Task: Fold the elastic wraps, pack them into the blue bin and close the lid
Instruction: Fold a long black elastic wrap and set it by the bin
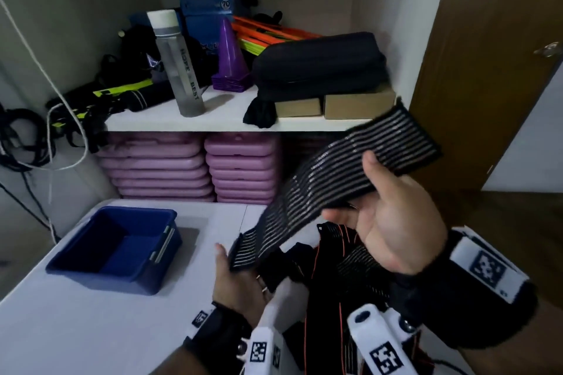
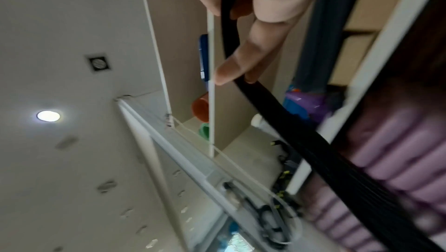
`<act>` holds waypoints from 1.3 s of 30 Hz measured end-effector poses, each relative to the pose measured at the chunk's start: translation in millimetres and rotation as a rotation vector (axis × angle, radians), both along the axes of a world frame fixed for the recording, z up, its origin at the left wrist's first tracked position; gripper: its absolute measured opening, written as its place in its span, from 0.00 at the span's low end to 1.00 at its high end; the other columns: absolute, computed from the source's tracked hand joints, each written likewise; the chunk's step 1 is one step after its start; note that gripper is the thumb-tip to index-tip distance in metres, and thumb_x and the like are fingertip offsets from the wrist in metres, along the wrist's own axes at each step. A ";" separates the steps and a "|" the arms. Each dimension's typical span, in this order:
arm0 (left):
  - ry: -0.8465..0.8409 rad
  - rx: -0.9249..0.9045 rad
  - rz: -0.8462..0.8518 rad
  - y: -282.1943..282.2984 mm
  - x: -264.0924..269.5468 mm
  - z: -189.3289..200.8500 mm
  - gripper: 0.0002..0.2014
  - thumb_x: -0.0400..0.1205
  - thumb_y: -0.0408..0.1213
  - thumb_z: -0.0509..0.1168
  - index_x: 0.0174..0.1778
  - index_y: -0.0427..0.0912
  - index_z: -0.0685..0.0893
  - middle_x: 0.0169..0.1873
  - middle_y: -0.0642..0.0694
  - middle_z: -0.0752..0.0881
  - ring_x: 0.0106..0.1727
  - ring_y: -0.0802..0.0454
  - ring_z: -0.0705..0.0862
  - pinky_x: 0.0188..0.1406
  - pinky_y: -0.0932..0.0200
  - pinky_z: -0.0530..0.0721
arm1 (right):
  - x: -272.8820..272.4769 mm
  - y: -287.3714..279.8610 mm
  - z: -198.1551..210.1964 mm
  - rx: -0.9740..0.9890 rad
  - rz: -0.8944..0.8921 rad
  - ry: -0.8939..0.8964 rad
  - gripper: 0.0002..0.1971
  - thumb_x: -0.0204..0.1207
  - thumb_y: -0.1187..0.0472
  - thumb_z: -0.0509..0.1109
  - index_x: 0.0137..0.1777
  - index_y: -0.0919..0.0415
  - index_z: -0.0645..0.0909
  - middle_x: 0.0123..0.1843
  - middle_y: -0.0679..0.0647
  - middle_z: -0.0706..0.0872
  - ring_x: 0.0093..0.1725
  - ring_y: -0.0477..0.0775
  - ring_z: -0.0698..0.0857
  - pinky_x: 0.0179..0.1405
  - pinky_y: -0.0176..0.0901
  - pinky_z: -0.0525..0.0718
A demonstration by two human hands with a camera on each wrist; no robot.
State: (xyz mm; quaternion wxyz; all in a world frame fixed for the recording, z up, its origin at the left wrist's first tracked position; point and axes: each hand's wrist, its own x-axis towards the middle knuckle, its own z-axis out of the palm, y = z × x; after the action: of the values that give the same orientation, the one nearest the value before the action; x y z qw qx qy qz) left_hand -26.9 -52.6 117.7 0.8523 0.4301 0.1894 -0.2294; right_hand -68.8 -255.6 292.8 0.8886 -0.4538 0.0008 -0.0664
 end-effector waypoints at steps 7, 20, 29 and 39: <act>-0.071 0.187 0.252 29.7 32.0 -4.7 0.15 0.85 0.40 0.58 0.61 0.41 0.85 0.52 0.42 0.91 0.42 0.50 0.92 0.40 0.57 0.83 | -31.4 -43.9 -81.8 -0.225 -0.120 0.274 0.14 0.75 0.58 0.67 0.56 0.65 0.82 0.51 0.62 0.90 0.40 0.57 0.93 0.25 0.46 0.89; -0.599 0.667 0.038 6.9 1.1 62.3 0.05 0.80 0.32 0.71 0.41 0.40 0.92 0.40 0.38 0.92 0.44 0.36 0.91 0.47 0.36 0.89 | -52.3 -106.3 -151.2 -1.264 0.227 0.399 0.52 0.51 0.22 0.73 0.76 0.31 0.54 0.70 0.29 0.68 0.70 0.37 0.71 0.73 0.45 0.72; -1.149 0.901 -0.336 -42.1 -46.3 98.3 0.10 0.73 0.43 0.72 0.49 0.50 0.88 0.43 0.53 0.88 0.41 0.54 0.89 0.36 0.49 0.89 | -26.1 -22.4 -69.2 -1.042 0.131 -0.115 0.13 0.80 0.56 0.71 0.62 0.45 0.79 0.52 0.41 0.89 0.54 0.39 0.87 0.56 0.40 0.84; -0.982 0.530 -0.288 7.2 -41.6 125.1 0.29 0.67 0.30 0.75 0.63 0.56 0.82 0.54 0.42 0.87 0.51 0.47 0.86 0.51 0.49 0.87 | -27.4 -32.2 -47.6 -0.605 0.179 -0.078 0.16 0.76 0.51 0.70 0.60 0.57 0.82 0.55 0.55 0.91 0.56 0.53 0.89 0.54 0.40 0.87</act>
State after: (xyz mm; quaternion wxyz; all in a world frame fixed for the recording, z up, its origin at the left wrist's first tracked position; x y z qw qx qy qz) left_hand -68.5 -45.4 242.8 0.6638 0.7064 -0.2381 -0.0611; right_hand -96.2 -287.8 245.2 0.7150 -0.6929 -0.0930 -0.0027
